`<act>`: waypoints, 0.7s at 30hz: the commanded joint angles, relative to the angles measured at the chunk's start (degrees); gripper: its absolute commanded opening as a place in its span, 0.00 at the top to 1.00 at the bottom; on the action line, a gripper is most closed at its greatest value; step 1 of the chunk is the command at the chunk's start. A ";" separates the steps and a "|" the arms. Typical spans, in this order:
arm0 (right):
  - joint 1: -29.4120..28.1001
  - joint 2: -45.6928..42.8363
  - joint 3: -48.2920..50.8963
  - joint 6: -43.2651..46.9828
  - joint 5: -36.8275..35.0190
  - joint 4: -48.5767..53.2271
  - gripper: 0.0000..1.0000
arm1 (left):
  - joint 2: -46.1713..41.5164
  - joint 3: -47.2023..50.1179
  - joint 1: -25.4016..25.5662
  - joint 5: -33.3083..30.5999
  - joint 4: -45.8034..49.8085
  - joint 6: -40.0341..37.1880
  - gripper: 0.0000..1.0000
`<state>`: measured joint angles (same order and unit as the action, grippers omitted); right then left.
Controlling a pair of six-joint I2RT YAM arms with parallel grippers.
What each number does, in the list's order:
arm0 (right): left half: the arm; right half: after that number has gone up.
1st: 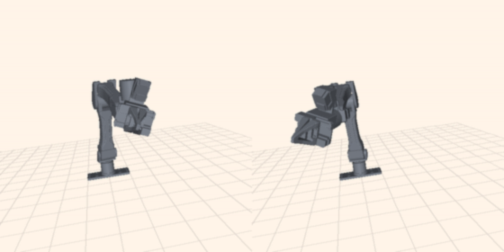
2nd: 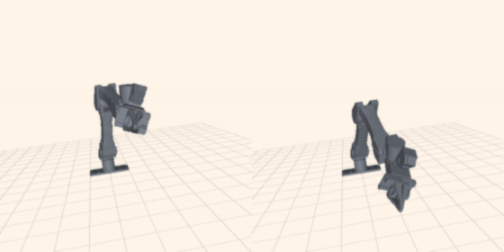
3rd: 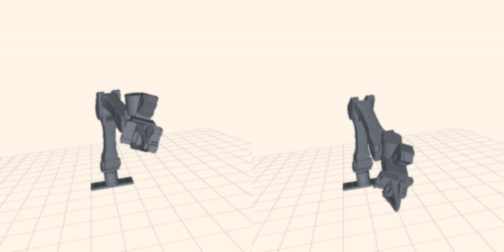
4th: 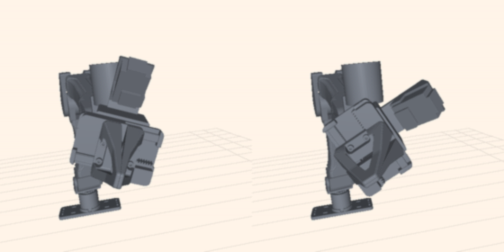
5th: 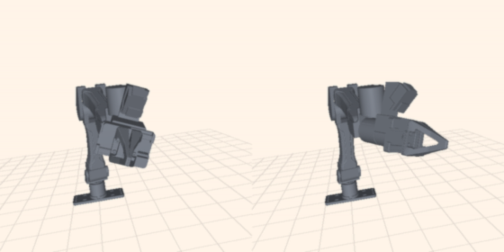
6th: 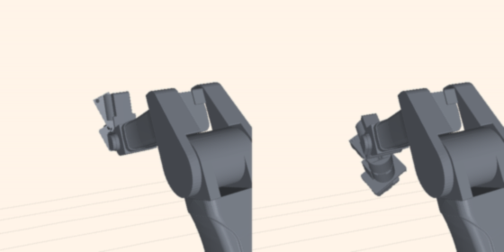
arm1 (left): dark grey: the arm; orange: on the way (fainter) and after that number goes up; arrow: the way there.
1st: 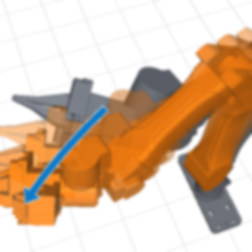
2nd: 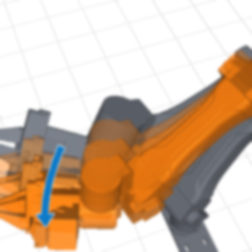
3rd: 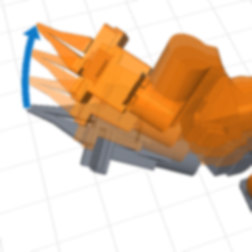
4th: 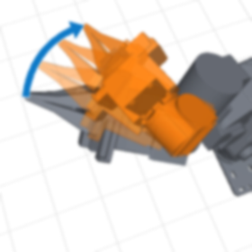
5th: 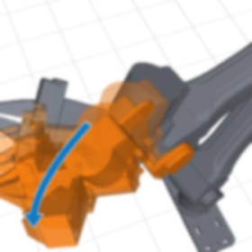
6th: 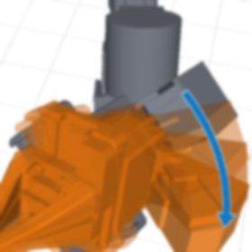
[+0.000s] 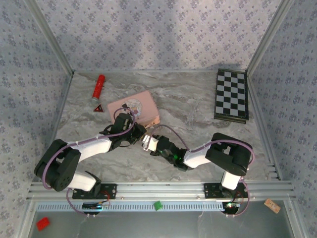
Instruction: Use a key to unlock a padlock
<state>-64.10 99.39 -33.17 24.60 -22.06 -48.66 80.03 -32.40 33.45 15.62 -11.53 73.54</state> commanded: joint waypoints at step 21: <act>10.38 -7.33 -0.98 -56.82 21.19 8.00 0.99 | 0.41 0.44 0.79 3.90 -9.91 3.59 1.00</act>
<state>-55.13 93.03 -34.98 -17.39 -4.01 -38.89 80.16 -31.77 33.47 14.79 -17.80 75.33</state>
